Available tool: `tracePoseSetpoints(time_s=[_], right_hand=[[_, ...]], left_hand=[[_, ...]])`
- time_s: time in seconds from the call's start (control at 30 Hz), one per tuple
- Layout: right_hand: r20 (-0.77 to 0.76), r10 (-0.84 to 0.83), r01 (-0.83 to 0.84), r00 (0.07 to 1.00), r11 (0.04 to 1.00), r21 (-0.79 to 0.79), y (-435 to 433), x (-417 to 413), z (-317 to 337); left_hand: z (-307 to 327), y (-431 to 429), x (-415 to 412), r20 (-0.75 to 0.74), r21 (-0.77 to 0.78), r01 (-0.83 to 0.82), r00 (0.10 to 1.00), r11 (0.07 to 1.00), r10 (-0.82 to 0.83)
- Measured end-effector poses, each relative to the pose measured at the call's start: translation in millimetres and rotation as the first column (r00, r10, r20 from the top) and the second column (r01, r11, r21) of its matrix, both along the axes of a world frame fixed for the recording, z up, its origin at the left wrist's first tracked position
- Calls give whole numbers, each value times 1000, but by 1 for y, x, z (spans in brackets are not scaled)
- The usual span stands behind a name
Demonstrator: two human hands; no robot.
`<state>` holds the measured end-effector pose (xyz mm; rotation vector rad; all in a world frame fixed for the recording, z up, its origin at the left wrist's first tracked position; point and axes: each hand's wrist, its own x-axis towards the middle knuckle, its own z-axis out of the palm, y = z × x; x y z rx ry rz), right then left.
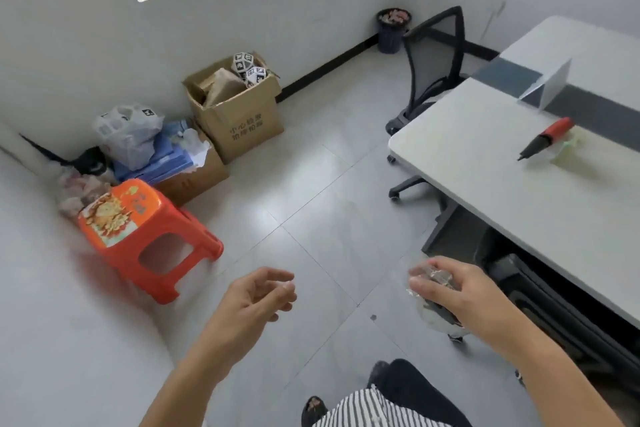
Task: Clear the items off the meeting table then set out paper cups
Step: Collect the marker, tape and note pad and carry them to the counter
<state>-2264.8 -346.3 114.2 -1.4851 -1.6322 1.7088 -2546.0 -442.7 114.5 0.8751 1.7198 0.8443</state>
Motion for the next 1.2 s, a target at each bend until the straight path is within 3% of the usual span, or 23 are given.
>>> tracePoseSetpoints(time_s=[0.2,0.43,0.63,0.8,0.97,1.07,1.2], right_hand=[[24,-175,176,984,982,-71,91,21,-24],[66,-263,259,962,964,66,236,34,-24],[31,-379,378,925,925,43,302,63,-17],[105,-595,598,797,802,7,332,91,-38],[154,-695,707,702,706,-41,359,88,-42],[172,-749,764,640,645,-28,375,88,-37],[248,-844,871,475,492,8,368,96,-33]], left_hand=[[-16,134,6,7,-47,201,980,979,-201],[-10,285,16,-22,-71,310,950,948,-312],[-11,387,39,-7,-92,415,909,905,-417],[-24,483,53,-7,-117,581,811,806,-585],[-28,589,75,-13,-103,722,687,684,-727],[-32,649,110,-37,-95,825,557,557,-830],[-39,701,184,-47,-79,941,326,329,-944]])
